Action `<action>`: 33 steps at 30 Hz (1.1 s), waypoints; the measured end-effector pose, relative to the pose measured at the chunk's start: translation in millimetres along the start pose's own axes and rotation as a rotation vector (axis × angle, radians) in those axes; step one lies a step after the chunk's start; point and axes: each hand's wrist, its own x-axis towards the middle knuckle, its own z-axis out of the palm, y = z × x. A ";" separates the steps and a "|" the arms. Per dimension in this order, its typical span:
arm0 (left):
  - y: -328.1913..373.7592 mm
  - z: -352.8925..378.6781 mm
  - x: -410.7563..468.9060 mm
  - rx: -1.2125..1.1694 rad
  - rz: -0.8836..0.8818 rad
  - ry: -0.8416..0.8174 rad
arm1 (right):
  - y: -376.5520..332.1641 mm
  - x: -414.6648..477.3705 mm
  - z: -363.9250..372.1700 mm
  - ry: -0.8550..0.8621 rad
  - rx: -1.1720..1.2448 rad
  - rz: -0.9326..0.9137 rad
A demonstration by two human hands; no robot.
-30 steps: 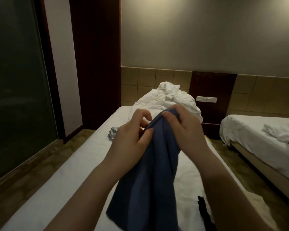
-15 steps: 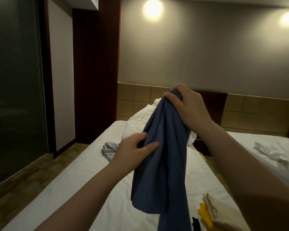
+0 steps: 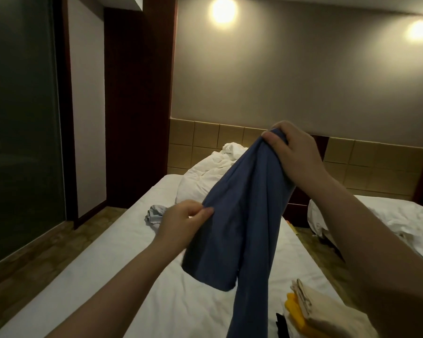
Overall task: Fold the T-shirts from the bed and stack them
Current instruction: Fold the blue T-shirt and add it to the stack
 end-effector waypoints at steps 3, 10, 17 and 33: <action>5.5 -17.1 10.3 -0.051 -0.010 0.128 | 7.8 -2.6 -5.9 0.024 0.004 0.044; 26.2 -52.5 36.8 0.167 0.288 0.313 | 4.9 -2.1 -12.2 0.164 0.026 0.066; 38.0 -74.8 53.6 0.302 0.389 0.071 | 9.5 2.1 -18.3 0.100 0.005 0.098; 30.0 -46.0 15.6 -0.107 -0.141 -0.859 | -44.2 -34.4 26.3 -0.462 -0.090 -0.117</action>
